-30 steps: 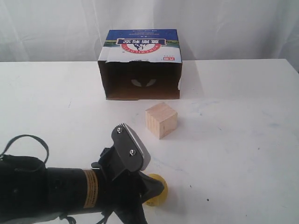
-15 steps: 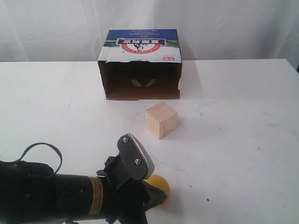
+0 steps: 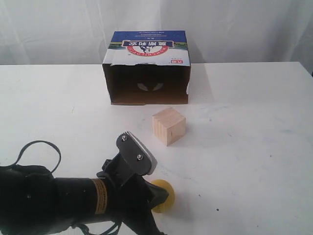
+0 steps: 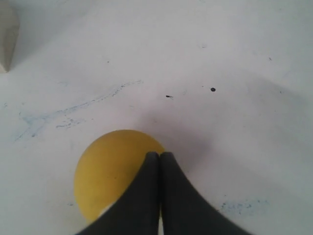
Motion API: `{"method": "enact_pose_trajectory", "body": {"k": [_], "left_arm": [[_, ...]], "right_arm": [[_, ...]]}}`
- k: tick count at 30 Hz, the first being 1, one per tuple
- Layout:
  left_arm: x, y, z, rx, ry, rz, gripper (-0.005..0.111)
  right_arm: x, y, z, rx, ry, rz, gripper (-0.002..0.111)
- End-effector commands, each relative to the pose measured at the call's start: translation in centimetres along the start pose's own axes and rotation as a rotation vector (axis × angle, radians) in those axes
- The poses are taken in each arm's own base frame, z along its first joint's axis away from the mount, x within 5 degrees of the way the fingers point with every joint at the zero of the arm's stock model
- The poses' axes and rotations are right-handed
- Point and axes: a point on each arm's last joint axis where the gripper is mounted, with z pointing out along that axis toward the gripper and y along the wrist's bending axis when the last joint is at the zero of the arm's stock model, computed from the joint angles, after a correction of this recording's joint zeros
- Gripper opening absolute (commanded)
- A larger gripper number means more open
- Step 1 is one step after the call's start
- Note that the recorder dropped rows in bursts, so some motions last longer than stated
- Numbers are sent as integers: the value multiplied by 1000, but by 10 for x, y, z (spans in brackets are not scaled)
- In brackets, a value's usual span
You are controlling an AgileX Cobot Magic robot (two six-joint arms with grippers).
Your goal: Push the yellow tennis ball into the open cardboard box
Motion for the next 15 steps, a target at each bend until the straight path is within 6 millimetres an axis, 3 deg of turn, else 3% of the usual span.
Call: {"method": "enact_pose_trajectory", "body": {"k": [1, 15], "left_arm": [[24, 8, 0, -90, 195, -72, 0], [24, 15, -1, -182, 189, -153, 0]], "right_arm": [[-1, 0, 0, -5, -13, -2, 0], [-1, 0, 0, -5, -13, -2, 0]]}}
